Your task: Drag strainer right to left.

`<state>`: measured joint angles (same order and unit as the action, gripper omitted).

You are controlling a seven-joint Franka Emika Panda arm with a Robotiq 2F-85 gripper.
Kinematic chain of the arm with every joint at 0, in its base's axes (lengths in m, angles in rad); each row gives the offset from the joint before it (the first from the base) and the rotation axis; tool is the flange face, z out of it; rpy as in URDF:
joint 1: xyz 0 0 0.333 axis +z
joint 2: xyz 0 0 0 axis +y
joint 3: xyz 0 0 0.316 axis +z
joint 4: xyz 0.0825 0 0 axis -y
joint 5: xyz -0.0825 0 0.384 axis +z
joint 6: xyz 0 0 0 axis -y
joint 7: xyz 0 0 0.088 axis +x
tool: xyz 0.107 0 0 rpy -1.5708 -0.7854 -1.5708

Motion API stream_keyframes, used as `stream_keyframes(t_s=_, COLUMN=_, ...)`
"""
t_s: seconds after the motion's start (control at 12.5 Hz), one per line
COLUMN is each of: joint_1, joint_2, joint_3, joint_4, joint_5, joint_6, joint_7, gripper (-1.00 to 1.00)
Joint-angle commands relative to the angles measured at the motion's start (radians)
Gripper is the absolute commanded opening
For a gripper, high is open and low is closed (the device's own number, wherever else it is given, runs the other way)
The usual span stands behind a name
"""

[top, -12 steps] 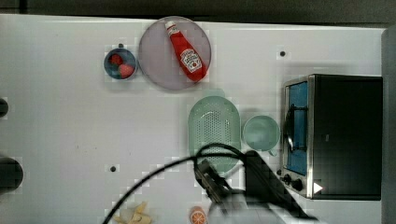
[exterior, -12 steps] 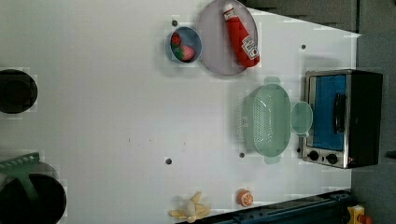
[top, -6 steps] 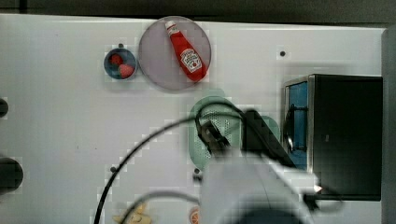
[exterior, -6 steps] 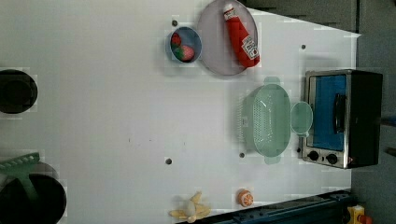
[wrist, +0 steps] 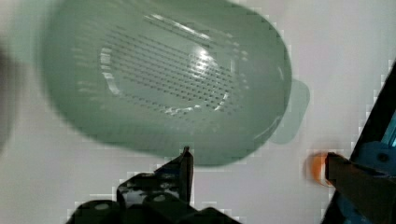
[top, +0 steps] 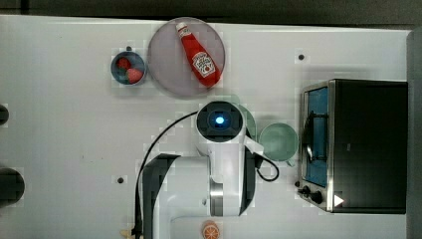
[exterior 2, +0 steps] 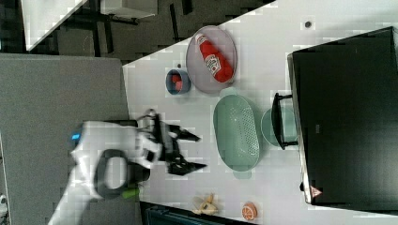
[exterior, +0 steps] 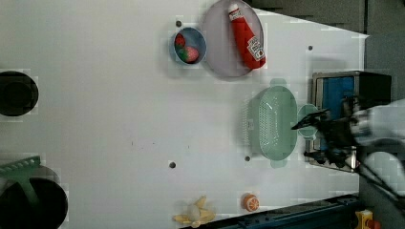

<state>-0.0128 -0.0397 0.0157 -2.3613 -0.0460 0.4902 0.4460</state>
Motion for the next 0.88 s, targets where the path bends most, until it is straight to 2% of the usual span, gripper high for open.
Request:
stream_keyframes(t_s=0.08, joint_1=-0.008, joint_2=0.065, joint_3=-0.008, joint_4=0.021, joint_5=0.01, joint_6=0.16, joint_7=0.128, gripper=1.0)
stream_keyframes(t_s=0.4, joint_1=-0.002, joint_2=0.234, joint_3=-0.006, joint_4=-0.009, joint_5=0.01, joint_6=0.41, joint_7=0.277, gripper=1.0)
stream_keyframes(t_s=0.88, joint_1=0.013, joint_2=0.405, joint_3=0.0, joint_4=-0.045, joint_5=0.021, joint_6=0.649, joint_7=0.297, gripper=1.0)
